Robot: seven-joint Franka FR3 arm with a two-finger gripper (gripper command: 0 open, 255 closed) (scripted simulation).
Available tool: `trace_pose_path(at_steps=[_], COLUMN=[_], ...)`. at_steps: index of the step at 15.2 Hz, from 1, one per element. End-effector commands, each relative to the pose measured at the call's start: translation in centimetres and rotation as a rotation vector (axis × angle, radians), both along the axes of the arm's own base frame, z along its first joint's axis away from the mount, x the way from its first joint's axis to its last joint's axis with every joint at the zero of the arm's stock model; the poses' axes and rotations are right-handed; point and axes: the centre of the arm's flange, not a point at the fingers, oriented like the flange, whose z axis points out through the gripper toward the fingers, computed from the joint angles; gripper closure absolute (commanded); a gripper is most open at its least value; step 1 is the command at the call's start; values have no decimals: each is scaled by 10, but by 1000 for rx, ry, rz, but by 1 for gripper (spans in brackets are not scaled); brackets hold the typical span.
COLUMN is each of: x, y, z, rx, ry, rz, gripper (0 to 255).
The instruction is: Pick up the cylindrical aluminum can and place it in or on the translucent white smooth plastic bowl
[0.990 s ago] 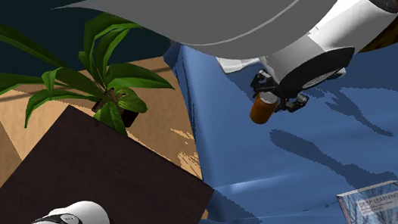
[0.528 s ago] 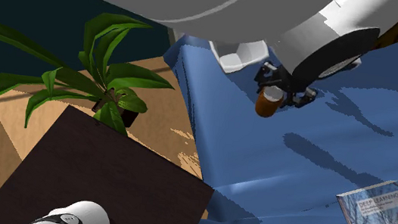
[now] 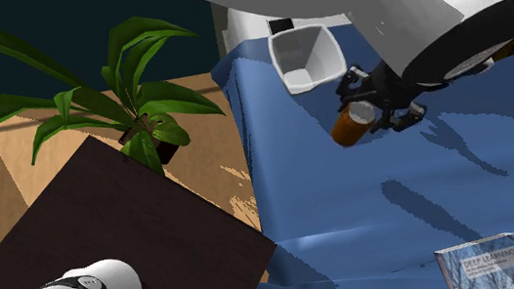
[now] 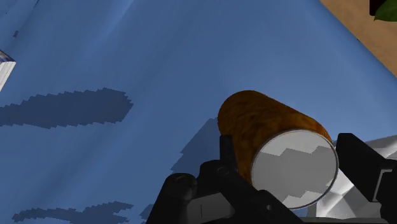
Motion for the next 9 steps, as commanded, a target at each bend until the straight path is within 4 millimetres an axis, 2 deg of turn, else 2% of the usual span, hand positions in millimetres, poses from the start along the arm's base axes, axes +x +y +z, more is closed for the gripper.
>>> trace_pose_path(at_steps=[1,9], x=[0,0], y=[0,0], z=[11,51], rx=[0,0], ry=[0,0], rz=[0,0], gripper=[255,255])
